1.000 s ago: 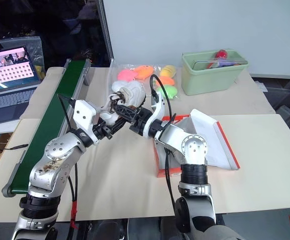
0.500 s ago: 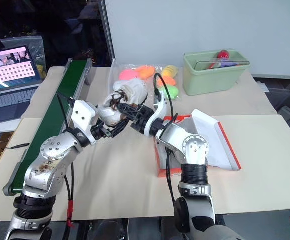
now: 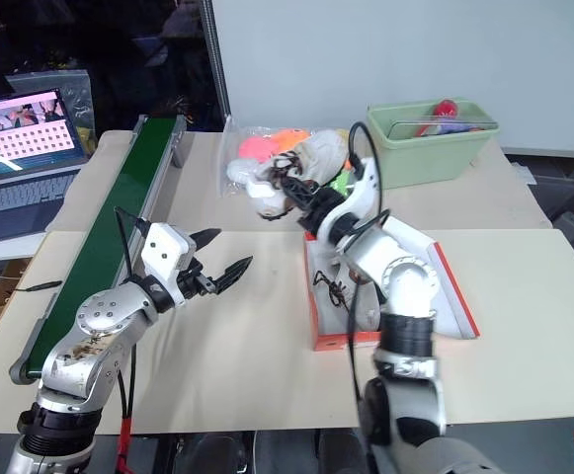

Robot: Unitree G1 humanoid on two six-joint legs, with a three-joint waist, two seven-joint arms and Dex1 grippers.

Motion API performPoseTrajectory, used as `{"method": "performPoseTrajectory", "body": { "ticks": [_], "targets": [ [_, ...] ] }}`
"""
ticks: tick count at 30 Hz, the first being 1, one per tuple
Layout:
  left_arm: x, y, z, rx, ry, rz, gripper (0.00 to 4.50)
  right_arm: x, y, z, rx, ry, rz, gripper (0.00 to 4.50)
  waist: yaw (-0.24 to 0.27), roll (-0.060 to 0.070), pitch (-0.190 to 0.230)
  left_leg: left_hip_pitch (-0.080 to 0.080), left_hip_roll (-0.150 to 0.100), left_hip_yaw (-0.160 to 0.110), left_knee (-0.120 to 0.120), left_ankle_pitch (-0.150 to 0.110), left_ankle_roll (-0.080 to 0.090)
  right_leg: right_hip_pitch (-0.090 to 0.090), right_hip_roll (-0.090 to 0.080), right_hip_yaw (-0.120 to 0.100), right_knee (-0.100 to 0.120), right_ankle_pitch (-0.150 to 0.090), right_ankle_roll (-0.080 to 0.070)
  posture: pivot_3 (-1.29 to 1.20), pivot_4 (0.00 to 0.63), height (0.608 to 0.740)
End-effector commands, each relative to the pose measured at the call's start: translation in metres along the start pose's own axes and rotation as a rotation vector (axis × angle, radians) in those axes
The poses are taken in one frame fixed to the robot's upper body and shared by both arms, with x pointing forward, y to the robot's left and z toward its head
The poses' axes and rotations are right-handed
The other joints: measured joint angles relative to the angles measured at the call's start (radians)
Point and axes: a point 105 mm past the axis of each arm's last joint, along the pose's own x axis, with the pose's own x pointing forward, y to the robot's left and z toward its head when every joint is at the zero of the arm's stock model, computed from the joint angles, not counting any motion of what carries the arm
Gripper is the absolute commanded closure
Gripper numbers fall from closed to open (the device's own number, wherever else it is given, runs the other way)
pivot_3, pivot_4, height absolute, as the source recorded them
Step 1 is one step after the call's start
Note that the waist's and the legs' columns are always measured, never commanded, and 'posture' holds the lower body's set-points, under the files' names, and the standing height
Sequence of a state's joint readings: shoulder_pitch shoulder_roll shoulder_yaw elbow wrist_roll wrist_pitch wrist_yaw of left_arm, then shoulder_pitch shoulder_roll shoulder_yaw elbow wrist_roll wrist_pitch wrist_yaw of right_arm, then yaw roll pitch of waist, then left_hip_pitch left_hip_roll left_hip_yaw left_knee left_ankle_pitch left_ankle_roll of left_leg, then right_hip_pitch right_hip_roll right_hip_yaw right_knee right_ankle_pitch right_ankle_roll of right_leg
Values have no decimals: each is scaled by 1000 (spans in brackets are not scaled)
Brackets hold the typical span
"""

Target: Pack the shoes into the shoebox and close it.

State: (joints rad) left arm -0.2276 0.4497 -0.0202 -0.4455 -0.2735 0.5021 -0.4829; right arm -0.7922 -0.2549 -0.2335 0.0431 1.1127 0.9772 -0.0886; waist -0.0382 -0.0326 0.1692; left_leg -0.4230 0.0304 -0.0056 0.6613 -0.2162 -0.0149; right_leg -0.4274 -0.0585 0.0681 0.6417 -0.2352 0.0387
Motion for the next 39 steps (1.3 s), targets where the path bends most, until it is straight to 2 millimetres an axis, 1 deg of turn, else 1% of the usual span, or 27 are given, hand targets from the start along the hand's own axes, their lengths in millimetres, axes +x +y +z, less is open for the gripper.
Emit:
{"method": "performPoseTrajectory", "body": {
  "ticks": [1,3,5,8,9,12,14,16,18,22,28,32,37,39],
  "targets": [
    [-1,-2,5,24,-25,8,401,-25,12,24,-305,170,23,3066,-1,0,0,0,0,0,0,0,0,0,0,0,0,0,0,0,150,729],
    [0,-6,1,19,-18,-6,401,-41,3,31,-382,306,-30,3066,-2,0,0,0,1,1,-1,0,1,0,1,0,-1,0,0,0,150,729],
    [1,-9,0,15,-17,-16,401,-50,-1,36,-409,382,-60,3066,-7,0,0,1,1,2,-1,0,1,-1,1,1,-2,0,0,0,150,729],
    [3,-14,-1,1,-23,-32,401,-65,-7,37,-374,534,-105,3066,-9,0,0,2,1,3,-1,0,1,0,2,3,-2,-1,-1,0,150,729],
    [3,-16,-1,-4,-24,-38,401,-71,-10,34,-358,596,-119,3066,-9,0,0,3,1,3,-1,0,1,1,2,3,-2,-1,-1,0,150,729],
    [4,-20,-3,-19,-26,-47,401,-84,-22,11,-318,766,-139,3066,-3,0,0,3,1,3,-1,0,1,2,1,3,-2,-1,-1,0,150,729],
    [4,-23,-3,-23,-28,-49,401,-90,-27,3,-295,825,-139,3066,-1,0,0,2,1,2,-1,-1,1,2,1,2,-4,-1,-1,0,150,729],
    [3,-26,-4,-34,-29,-53,401,-96,-35,-18,-267,923,-148,3066,-1,0,0,1,0,3,-1,-1,1,1,0,2,-5,-1,0,0,150,729],
    [2,-28,-3,-38,-30,-54,401,-101,-40,-28,-253,976,-155,3066,0,0,0,1,1,2,-1,-1,1,1,1,2,-5,0,0,0,150,729],
    [-2,-29,-3,-42,-30,-44,401,-102,-46,-35,-249,1019,-175,3066,-2,0,0,1,1,2,0,-1,1,0,0,2,-3,0,0,0,150,729],
    [-7,-33,-4,-50,-20,-25,401,-95,-49,-51,-243,1084,-171,3066,-2,0,0,1,1,2,0,-1,1,1,1,2,-3,-1,0,0,150,729],
    [-10,-34,-5,-62,-13,-6,401,-82,-45,-54,-279,1098,-160,3066,-1,0,0,1,1,2,0,-1,1,0,1,2,-2,-1,0,0,150,729],
    [-12,-36,-5,-68,-8,2,401,-79,-46,-55,-337,1117,-154,3066,3,0,0,1,1,2,1,-1,1,0,0,2,-2,-1,0,0,150,729],
    [-12,-35,-6,-71,-6,6,401,-74,-49,-62,-367,1131,-144,3066,3,0,0,1,1,2,1,-1,1,0,0,2,-2,-1,0,0,150,729]
  ]
}}
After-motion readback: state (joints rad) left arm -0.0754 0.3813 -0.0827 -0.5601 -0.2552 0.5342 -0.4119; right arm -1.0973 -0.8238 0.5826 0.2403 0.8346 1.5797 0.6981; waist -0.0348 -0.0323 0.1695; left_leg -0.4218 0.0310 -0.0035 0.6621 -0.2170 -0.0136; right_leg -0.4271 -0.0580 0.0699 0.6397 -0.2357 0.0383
